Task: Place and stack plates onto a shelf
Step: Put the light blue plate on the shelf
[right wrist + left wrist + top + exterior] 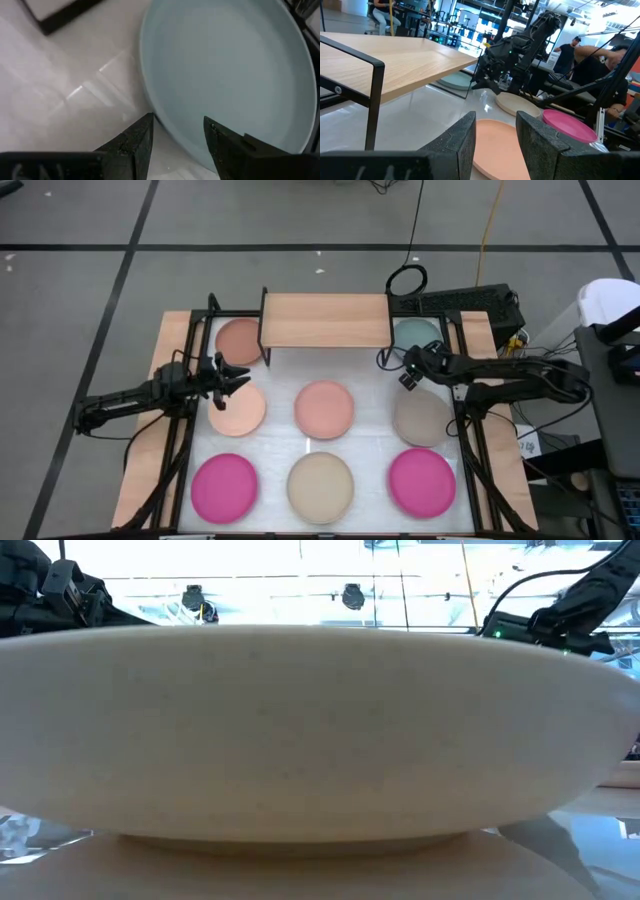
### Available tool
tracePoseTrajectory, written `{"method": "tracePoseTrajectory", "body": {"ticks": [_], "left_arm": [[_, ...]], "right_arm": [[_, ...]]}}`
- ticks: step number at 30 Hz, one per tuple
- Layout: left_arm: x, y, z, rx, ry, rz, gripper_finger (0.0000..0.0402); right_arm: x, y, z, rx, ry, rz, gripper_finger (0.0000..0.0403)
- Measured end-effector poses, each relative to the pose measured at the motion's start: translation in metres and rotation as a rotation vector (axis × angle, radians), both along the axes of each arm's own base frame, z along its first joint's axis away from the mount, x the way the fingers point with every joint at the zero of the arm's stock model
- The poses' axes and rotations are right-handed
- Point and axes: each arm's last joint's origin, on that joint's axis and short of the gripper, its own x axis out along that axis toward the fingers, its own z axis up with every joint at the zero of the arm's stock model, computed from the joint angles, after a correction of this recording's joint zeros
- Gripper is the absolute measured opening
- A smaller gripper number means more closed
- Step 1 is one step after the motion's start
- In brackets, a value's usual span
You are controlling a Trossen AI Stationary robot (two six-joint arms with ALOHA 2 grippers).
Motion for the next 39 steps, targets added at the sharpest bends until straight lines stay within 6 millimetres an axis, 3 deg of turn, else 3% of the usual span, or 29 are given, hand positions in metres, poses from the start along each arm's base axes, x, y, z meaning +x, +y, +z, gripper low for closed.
{"method": "tracePoseTrajectory", "body": {"ticks": [6,10,14,19,26,32,35,39], "left_arm": [[0.0,0.0,0.0,0.0,0.0,0.0,0.0145],[0.0,0.0,0.0,0.0,0.0,0.0,0.0145],[0.0,0.0,0.0,0.0,0.0,0.0,0.0145],[0.0,0.0,0.0,0.0,0.0,0.0,0.0145],[0.0,0.0,0.0,0.0,0.0,0.0,0.0145],[0.0,0.0,0.0,0.0,0.0,0.0,0.0145],[0.0,0.0,0.0,0.0,0.0,0.0,0.0145],[0.0,0.0,0.0,0.0,0.0,0.0,0.0145]], "right_arm": [[0.002,-0.005,-0.008,0.016,0.034,-0.021,0.014],[0.004,-0.006,-0.011,0.017,0.034,-0.019,0.0094],[0.006,-0.006,-0.011,0.027,0.013,0.005,0.002],[0.008,-0.001,0.0,0.079,-0.068,0.067,0.0004],[0.012,0.01,0.049,-0.001,-0.3,0.115,0.0002],[0.007,0.019,0.098,-0.221,-0.447,0.089,0.0001],[0.011,0.019,0.134,-0.333,-0.611,0.114,0.0001],[0.03,0.018,0.198,-0.381,-0.841,0.295,0.0001]]}}
